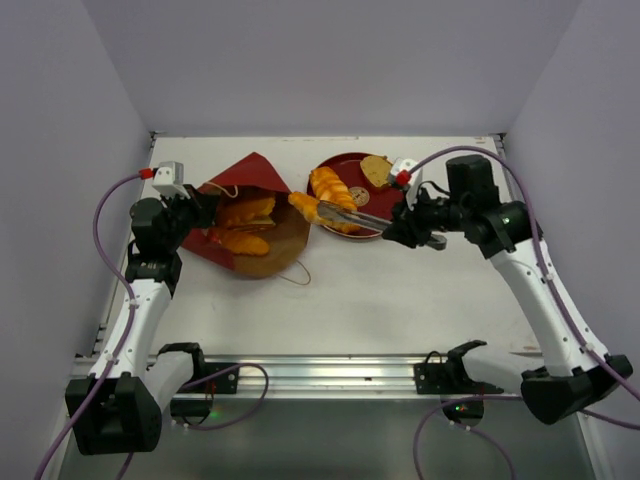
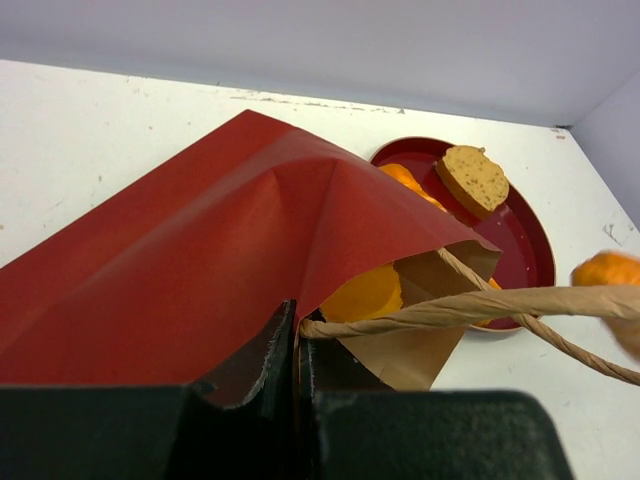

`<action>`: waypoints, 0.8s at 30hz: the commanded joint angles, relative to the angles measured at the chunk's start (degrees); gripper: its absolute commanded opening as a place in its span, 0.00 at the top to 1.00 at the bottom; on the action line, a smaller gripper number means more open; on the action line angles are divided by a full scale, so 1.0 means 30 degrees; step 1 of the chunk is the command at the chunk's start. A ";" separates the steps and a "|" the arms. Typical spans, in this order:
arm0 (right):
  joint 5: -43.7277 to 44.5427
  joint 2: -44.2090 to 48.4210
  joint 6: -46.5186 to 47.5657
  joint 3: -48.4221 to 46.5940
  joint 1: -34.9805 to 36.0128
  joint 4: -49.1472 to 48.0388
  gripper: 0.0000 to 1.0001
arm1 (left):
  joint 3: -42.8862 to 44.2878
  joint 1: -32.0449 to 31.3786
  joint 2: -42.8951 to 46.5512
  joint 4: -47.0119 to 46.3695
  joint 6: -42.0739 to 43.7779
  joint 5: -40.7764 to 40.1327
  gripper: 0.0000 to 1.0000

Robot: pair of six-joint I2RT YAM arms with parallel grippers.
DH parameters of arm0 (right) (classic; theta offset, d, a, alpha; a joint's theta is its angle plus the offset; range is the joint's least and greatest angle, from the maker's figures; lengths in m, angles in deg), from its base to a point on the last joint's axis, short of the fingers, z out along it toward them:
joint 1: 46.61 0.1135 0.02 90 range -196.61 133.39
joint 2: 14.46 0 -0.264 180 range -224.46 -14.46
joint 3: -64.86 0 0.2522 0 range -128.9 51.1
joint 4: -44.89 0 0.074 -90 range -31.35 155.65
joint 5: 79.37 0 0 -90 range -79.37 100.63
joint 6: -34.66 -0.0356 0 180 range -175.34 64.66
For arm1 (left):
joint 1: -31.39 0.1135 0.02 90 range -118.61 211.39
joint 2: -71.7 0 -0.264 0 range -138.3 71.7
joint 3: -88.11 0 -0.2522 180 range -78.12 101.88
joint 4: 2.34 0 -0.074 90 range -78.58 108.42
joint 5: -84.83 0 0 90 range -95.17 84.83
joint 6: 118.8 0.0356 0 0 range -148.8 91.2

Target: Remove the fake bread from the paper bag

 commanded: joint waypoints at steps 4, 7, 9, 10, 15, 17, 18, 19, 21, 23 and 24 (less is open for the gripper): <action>-0.0386 0.0430 -0.1293 0.0406 -0.4945 -0.1305 1.00 | -0.0002 0.0163 0.0155 -0.0061 0.0445 -0.0466 0.92; 0.0691 -0.1554 -0.2498 0.0232 -0.6129 -0.3093 1.00 | -0.0032 0.0163 0.0214 -0.0207 0.0416 -0.0232 0.92; 0.1194 -0.2672 -0.3056 0.0143 -0.6132 -0.4900 1.00 | -0.0061 0.0163 0.0243 -0.0266 0.0415 -0.0057 0.92; 0.1283 -0.3635 -0.3524 0.0259 -0.6132 -0.5784 1.00 | -0.0061 0.0134 0.0330 -0.0295 0.0387 -0.0027 0.92; 0.2541 -0.7388 -0.4641 -0.1520 -0.5459 -0.8162 1.00 | -0.0208 0.0163 0.0565 -0.0325 0.0474 -0.0026 0.92; 0.3445 -0.9142 -0.4759 -0.2052 -0.5137 -0.8544 1.00 | -0.0207 0.0163 0.0566 -0.0354 0.0474 -0.0026 0.92; 0.3857 -0.9646 -0.4788 -0.2489 -0.5077 -0.8866 1.00 | -0.0179 0.0163 0.0595 -0.0354 0.0503 0.0032 0.91; 0.4123 -1.0115 -0.4817 -0.2697 -0.4932 -0.9014 1.00 | -0.0207 0.0163 0.0595 -0.0354 0.0533 0.0032 0.92; 0.4359 -1.1317 -0.4817 -0.3223 -0.4930 -0.9161 0.99 | -0.0208 0.0163 0.0595 -0.0354 0.0533 0.0061 0.91; 0.4360 -1.1933 -0.4818 -0.3489 -0.4843 -0.9133 0.96 | -0.0208 0.0163 0.0595 -0.0383 0.0533 0.0091 0.92; 0.4418 -1.2342 -0.4788 -0.3635 -0.4784 -0.9017 0.94 | -0.0208 0.0163 0.0595 -0.0383 0.0504 0.0149 0.91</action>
